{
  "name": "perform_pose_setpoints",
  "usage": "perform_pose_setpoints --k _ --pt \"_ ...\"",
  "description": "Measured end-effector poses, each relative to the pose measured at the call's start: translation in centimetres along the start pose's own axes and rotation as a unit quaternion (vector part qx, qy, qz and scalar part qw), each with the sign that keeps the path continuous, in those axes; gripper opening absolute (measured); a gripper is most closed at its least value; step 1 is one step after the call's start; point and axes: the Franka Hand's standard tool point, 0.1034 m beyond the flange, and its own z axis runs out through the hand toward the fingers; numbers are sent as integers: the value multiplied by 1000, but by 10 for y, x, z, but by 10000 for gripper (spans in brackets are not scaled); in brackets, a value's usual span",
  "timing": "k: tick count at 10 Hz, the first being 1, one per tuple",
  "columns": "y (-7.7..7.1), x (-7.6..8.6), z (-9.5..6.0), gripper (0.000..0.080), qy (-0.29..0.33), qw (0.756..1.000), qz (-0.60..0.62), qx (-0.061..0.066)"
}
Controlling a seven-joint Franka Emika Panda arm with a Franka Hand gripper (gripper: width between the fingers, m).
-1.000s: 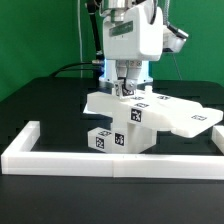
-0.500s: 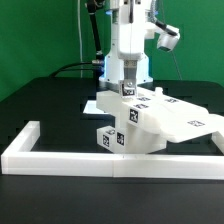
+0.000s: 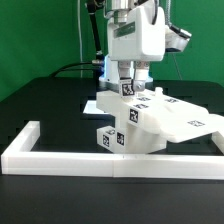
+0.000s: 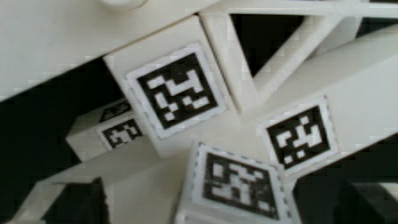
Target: Assemble chair
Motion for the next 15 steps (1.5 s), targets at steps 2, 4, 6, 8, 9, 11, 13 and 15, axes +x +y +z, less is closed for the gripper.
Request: perform_pose_setpoints --k 2,4,6,8,9,11,13,15 --pt "0 0 0 648 0 998 -56 0" --pt "0 1 0 648 0 991 -134 0" --pt "0 0 0 648 6 974 -225 -4" --pt "0 1 0 648 6 958 -286 -6" --pt "1 2 1 648 6 948 -318 -7" --pt "2 3 1 648 7 928 -372 -9" --pt "2 4 1 523 7 921 -390 -11" --pt "2 5 1 286 7 921 -390 -11"
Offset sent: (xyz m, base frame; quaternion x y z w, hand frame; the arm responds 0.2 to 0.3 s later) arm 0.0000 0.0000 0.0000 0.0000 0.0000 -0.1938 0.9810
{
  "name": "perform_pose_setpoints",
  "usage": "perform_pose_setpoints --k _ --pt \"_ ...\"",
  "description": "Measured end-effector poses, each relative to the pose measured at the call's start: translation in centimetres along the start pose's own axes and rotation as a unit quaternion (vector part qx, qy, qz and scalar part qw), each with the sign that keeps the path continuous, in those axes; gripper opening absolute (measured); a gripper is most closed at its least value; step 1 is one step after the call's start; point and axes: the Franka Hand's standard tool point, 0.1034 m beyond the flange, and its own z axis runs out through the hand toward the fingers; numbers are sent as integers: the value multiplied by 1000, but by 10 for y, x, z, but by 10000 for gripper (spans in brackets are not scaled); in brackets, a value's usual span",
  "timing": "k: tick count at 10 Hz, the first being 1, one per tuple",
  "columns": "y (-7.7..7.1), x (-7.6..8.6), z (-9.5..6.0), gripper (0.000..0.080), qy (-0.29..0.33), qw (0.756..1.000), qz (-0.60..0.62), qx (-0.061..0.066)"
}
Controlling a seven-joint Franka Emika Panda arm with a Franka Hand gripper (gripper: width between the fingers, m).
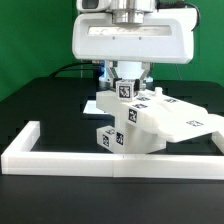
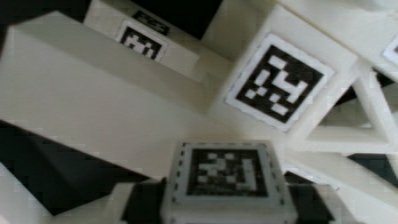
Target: Assemble chair
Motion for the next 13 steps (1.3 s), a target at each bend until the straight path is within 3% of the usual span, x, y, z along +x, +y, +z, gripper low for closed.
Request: perform_pose_setpoints --k 3,8,11,13 --pt "0 0 0 287 0 999 37 0" --pt "-1 0 0 287 -1 976 219 4" --pt "-2 0 0 288 -1 947 320 4" --pt "-4 -1 0 288 -4 905 425 8"
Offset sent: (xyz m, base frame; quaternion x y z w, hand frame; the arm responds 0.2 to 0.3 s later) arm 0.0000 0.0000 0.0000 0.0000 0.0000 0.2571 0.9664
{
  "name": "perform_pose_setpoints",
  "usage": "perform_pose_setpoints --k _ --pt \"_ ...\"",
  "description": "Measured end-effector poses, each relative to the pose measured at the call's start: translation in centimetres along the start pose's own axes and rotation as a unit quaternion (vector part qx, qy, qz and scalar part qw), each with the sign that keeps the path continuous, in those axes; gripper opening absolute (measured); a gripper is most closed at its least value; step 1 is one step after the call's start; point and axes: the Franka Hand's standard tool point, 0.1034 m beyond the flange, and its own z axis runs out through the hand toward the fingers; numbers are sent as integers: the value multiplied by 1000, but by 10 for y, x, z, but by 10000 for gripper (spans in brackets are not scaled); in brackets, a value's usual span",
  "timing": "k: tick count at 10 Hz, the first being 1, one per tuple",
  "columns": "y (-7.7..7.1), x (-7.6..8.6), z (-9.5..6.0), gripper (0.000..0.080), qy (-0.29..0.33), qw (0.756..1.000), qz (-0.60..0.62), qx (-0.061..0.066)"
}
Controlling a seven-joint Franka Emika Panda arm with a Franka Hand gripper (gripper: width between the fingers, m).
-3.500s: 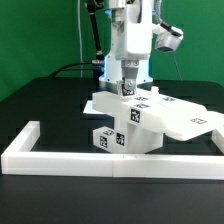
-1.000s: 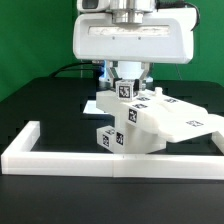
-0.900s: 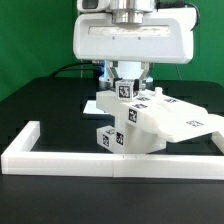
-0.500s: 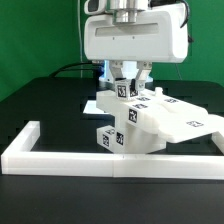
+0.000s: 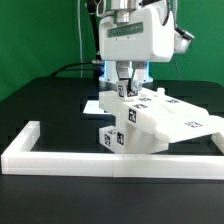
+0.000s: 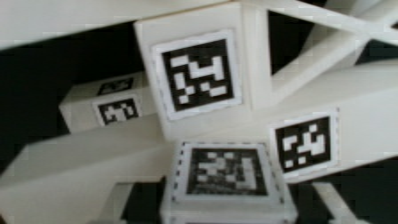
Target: Assemble chair
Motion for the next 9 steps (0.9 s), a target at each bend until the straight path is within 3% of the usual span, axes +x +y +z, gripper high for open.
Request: perform_pose_setpoints --k 2,4,6,9 --pt "0 -1 0 288 -3 997 80 2" --pt "0 -1 0 288 -3 997 76 2" --pt "-1 -2 0 591 -3 1000 27 2" --pt "-5 -9 -1 638 6 990 -143 12"
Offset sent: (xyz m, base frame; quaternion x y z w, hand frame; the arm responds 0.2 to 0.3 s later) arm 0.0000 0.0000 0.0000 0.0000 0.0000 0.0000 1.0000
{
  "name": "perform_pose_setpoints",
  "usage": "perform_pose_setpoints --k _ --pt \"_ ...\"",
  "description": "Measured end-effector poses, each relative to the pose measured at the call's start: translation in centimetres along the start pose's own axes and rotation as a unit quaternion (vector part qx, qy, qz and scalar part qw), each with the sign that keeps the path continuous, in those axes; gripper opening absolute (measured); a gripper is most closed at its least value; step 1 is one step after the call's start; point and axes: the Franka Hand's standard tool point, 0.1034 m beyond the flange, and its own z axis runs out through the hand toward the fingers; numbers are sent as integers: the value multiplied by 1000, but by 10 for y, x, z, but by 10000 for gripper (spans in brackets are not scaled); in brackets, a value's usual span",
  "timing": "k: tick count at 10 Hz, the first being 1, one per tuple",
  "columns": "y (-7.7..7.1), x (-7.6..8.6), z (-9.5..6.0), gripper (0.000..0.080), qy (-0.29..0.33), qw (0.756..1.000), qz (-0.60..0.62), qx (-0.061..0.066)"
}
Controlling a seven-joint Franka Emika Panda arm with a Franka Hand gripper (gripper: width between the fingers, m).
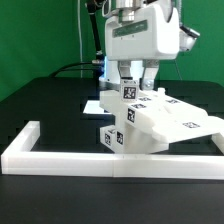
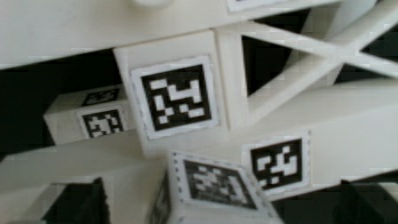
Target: Assemble chair
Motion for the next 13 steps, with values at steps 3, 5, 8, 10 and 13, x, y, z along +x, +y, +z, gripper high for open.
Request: perform_pose_setpoints --k 3,5,8,10,13 --pt "2 1 1 649 1 995 -104 -3" --pt "3 2 1 649 1 984 -178 -4" --pt "6 7 0 649 1 950 -313 -5" --pt "10 6 -4 649 -25 939 -342 -6" --pt "12 12 -9 649 -54 927 -372 -9"
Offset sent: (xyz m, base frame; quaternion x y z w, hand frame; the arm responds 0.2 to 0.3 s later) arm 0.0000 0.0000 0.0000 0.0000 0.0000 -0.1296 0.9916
